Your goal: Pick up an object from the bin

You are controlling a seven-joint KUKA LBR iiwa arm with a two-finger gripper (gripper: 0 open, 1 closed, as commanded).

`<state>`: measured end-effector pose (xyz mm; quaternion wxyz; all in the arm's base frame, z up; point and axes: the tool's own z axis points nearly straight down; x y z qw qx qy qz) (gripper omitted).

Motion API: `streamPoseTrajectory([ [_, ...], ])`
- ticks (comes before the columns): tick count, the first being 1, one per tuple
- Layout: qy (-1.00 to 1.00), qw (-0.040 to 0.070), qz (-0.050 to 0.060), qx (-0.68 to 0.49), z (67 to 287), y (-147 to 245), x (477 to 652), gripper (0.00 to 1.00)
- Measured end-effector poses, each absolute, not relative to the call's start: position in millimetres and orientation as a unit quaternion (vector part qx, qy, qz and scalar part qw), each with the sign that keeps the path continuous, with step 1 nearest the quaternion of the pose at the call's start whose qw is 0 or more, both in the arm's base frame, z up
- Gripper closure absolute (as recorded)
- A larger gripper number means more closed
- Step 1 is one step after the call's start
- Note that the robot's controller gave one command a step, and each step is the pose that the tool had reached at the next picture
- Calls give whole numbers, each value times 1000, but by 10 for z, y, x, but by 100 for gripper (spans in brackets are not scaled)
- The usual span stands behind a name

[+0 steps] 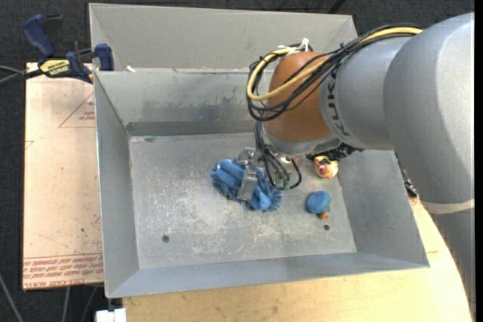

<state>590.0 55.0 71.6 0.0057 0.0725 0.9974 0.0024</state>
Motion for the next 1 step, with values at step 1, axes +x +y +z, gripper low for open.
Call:
streamPoseTrajectory([
  [1,995,9,3,95,2205,523,5937,100],
])
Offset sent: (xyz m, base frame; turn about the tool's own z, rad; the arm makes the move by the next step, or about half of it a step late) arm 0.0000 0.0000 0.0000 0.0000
